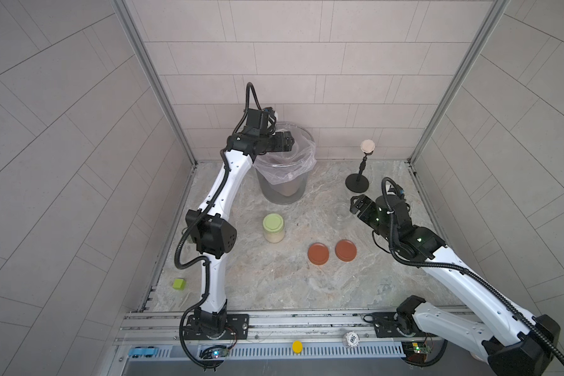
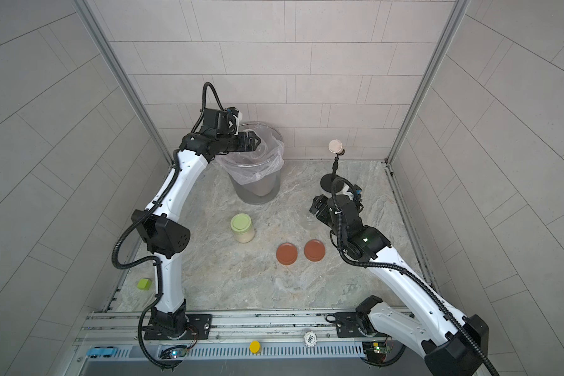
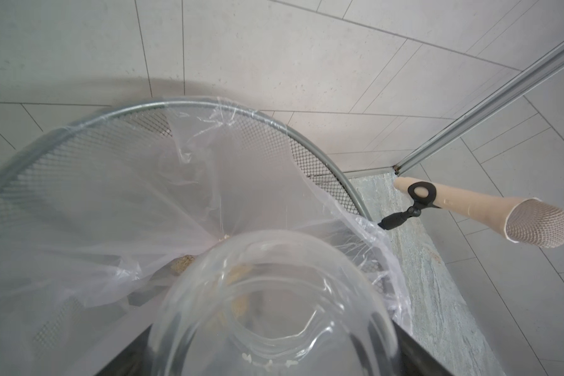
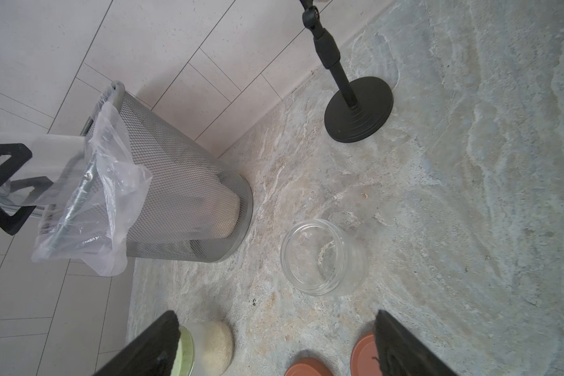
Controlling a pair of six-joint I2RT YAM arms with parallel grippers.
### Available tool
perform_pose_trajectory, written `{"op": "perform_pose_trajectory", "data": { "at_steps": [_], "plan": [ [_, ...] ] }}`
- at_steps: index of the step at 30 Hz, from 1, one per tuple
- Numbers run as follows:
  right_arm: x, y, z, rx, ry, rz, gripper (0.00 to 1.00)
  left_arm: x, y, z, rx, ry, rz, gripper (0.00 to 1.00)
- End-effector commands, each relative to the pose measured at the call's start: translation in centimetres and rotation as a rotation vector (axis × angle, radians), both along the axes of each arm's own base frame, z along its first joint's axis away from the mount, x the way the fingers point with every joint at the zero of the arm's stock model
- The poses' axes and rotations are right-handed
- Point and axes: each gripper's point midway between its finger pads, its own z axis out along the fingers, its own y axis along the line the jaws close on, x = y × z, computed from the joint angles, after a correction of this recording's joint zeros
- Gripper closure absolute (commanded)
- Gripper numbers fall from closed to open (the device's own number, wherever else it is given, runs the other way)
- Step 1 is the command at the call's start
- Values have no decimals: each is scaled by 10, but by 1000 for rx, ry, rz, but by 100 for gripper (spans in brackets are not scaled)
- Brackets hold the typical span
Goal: Empty moldy rice from jars
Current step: Pour the moldy rice from the jar into the trash bin.
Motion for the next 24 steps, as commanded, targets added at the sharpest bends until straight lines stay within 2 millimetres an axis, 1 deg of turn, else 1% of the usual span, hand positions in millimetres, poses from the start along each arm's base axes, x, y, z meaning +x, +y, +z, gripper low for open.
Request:
{"op": "perform_pose_trajectory", "data": {
  "at_steps": [1,6,9,11,13,14,15,16,17,18,19,20,21,22,23,24],
  "plan": [
    [-1,-4,14,-18,-31,-6,5,-8,1,79,-63,-207,-8,100],
    [0,-3,10,-20,-24,-3,5,-22,10,97,-58,-277,11,100],
    [0,-2,11,-17,-28,1,5,-29,15,102,-41,-289,17,100],
    [0,-1,12,-14,-31,3,5,-32,18,101,-25,-281,23,100],
    [0,-1,13,-14,-33,7,5,-30,21,95,-4,-269,45,100],
    [0,0,14,-10,-33,8,5,-26,17,87,13,-260,46,100],
    [0,0,14,-7,-35,9,5,-23,9,76,49,-238,17,100],
    [1,1,14,-5,-36,12,5,-22,7,65,95,-201,4,100],
    [1,2,13,-5,-33,18,5,-23,10,56,158,-166,12,100],
    [1,3,14,-9,-30,22,6,-23,17,50,216,-142,37,100],
    [1,3,15,-12,-28,26,5,-20,16,45,214,-131,45,100],
    [1,3,13,-14,-24,26,5,-18,4,41,174,-128,-2,100],
    [1,4,13,-9,-29,27,6,-18,-3,39,163,-125,-39,100],
    [1,5,13,-6,-31,30,6,-19,2,38,193,-120,-24,100],
    [1,5,13,-8,-29,35,6,-17,15,38,242,-121,19,100],
    [0,5,14,-11,-26,39,6,-14,26,41,250,-127,59,100]
  ]
}}
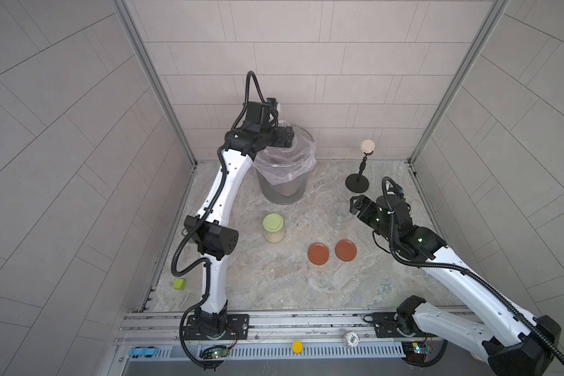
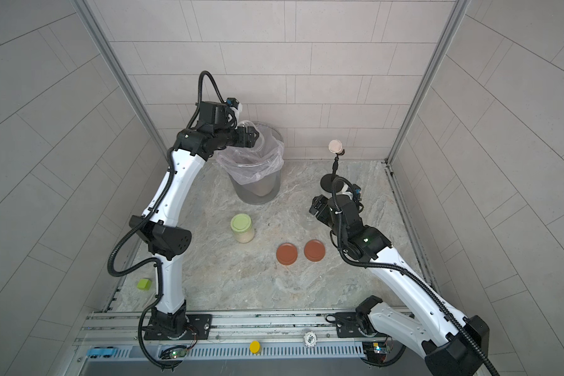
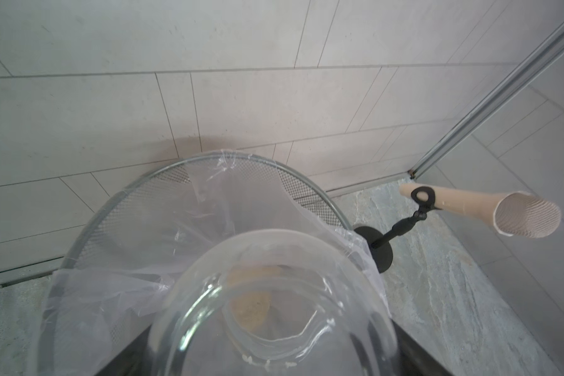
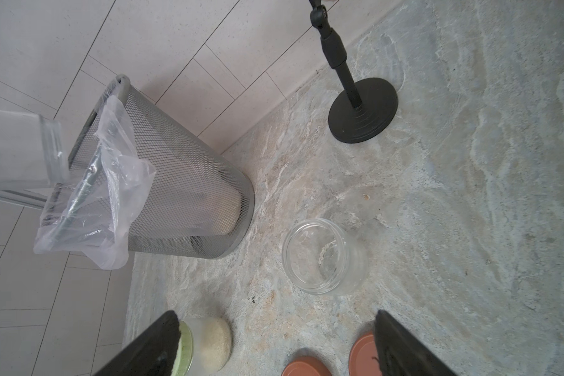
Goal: Empty moldy rice from jars
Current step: Pour the moldy rice from the jar into the trash bin.
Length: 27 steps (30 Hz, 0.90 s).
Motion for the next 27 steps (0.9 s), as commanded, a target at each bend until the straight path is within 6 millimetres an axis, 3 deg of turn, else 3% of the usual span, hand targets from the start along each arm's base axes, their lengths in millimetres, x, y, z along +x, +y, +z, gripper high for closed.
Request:
{"op": "perform_pose_trajectory", "data": {
  "at_steps": [1,2,3,4,5,6,7,8,11,13,15,16,18,20,22,23,24,25,26,27],
  "plan": [
    [0,3,13,-3,-25,16,6,4,22,16,18,-54,82,100],
    [1,2,12,-3,-30,13,6,5,-8,11,-71,-57,-15,100],
    [2,3,10,6,-34,8,6,2,-32,5,-43,-60,-97,100],
    [4,5,7,9,-34,11,6,-5,-27,-6,100,-31,-80,100],
    [4,7,5,9,-28,21,6,-8,6,-13,251,11,43,100],
    [2,8,5,8,-19,32,7,-13,34,-16,269,61,99,100],
    [0,9,5,8,-16,39,7,-15,36,-17,193,97,49,100],
    [-1,9,4,8,-21,39,7,-11,21,-18,83,107,-26,100],
    [4,13,2,41,-59,33,7,11,-21,-10,30,-34,-73,100],
    [5,17,2,23,-39,57,8,2,-14,-25,-11,88,-88,100],
    [-1,17,7,-19,-17,88,8,-17,16,-52,140,203,-33,100],
    [-3,16,8,-30,-27,89,8,-9,16,-52,125,174,-17,100],
    [-3,12,9,-13,-75,59,8,17,-9,-19,-56,-5,-46,100],
    [1,16,12,-12,-124,77,8,17,-9,-6,-76,9,-58,100],
    [-1,14,12,-34,-86,77,8,-4,14,-26,82,108,-37,100],
    [-3,13,14,-57,-67,81,8,-17,35,-37,161,173,10,100],
    [-3,13,14,-70,-59,86,8,-22,47,-39,180,197,26,100],
    [-3,12,14,-69,-62,84,8,-20,46,-42,165,200,12,100],
    [-1,14,15,-56,-74,81,8,-6,34,-36,104,127,-12,100],
    [1,16,15,-45,-87,85,8,5,23,-22,37,31,-15,100]
  ]
}}
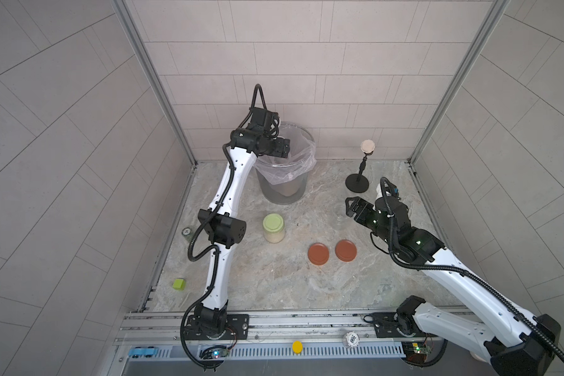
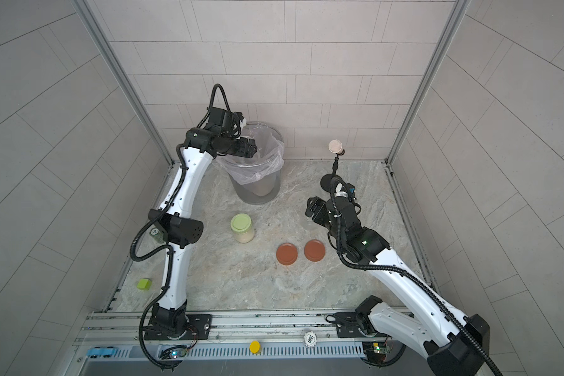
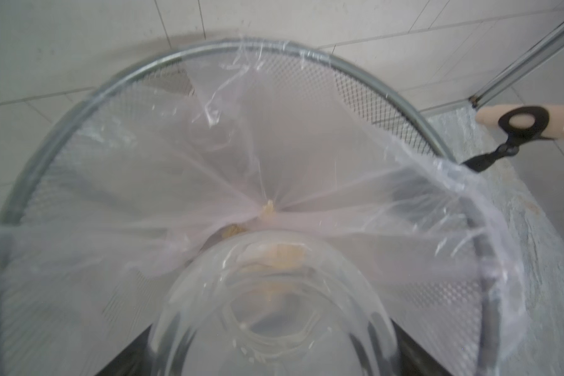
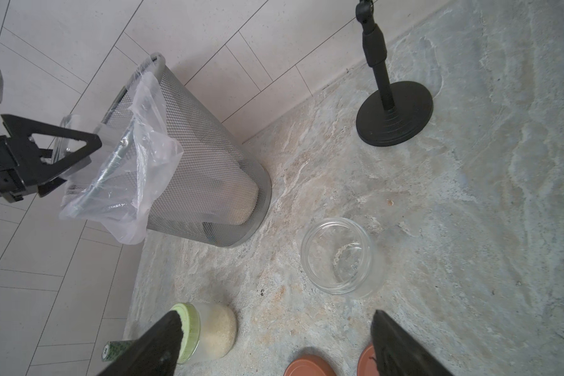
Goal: Empty moldy rice from jars
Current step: Pour the moldy rice from the jar into the trash bin.
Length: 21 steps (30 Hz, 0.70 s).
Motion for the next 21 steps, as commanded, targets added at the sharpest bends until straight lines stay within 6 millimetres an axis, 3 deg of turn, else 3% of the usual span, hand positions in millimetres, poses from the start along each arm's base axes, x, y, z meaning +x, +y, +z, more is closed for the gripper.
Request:
{"op": "perform_pose_trajectory", "data": {
  "at_steps": [1,3,5,6,7,9,14,16,17,21],
  "plan": [
    [3,1,7,-7,-29,0,8,11,-4,49,-112,-204,-4,100],
    [4,4,6,-23,-3,13,8,5,-10,42,-108,-128,-35,100],
    [2,5,5,-31,11,23,8,-14,11,33,22,-51,-11,100],
    [2,4,5,-30,6,21,8,-15,27,33,65,-48,44,100],
    [2,5,4,-24,-3,20,8,-7,26,36,42,-82,47,100],
    [8,10,4,-10,-31,29,8,0,8,56,-56,-179,-12,100],
    [15,25,9,-40,6,89,7,-5,-1,79,-131,-275,-41,100],
    [16,30,10,-29,-4,107,7,-13,-3,87,-159,-333,-62,100],
    [17,32,11,-27,-11,115,7,-20,-3,102,-186,-400,-68,100],
    [19,40,14,-33,-16,149,8,-46,7,130,-233,-570,-58,100]
  ]
}}
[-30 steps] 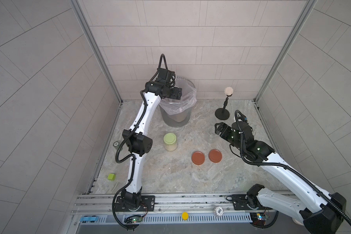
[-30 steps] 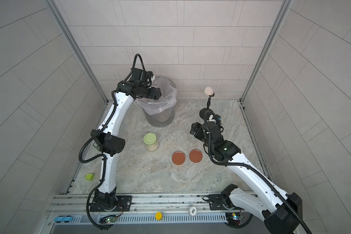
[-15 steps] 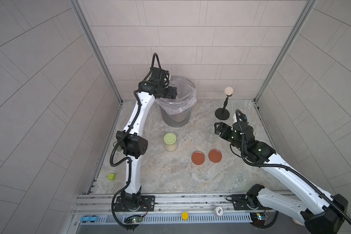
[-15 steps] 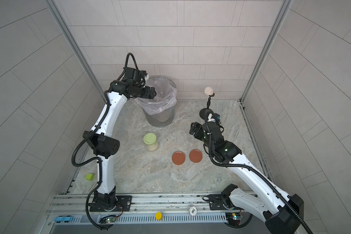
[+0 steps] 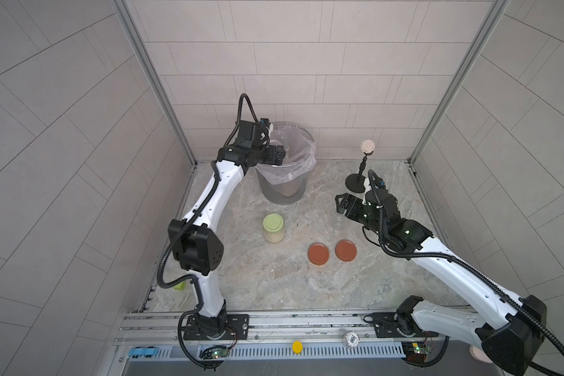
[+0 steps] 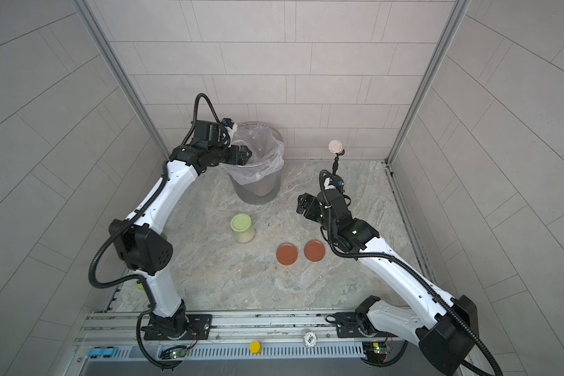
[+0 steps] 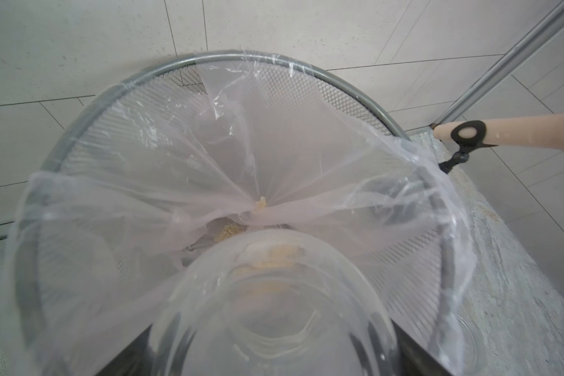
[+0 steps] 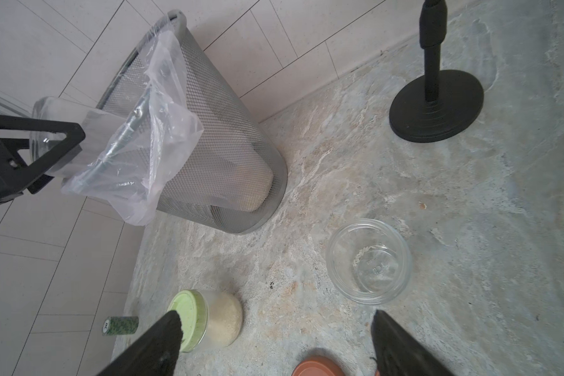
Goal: Empty moldy rice from jars
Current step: Pour the moldy rice from the jar into the trash bin.
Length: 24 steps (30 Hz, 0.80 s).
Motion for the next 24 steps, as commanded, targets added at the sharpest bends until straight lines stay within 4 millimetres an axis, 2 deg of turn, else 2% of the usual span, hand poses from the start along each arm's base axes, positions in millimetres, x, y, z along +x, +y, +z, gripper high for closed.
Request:
{"op": "perform_pose_trajectory", "data": {
  "at_steps": [1,6,15,20,24],
  "plan": [
    [3,12,18,11,-43,49,8,-16,4,115,-118,-403,-4,100],
    [7,31,23,18,-48,103,7,-32,16,122,-177,-479,44,100],
    [11,72,37,70,-71,198,7,-36,15,130,-262,-533,48,100],
    [13,96,51,132,-86,265,6,-48,20,144,-336,-598,64,100],
    [12,105,64,159,-113,294,5,-55,24,148,-382,-614,82,100]
  ]
}}
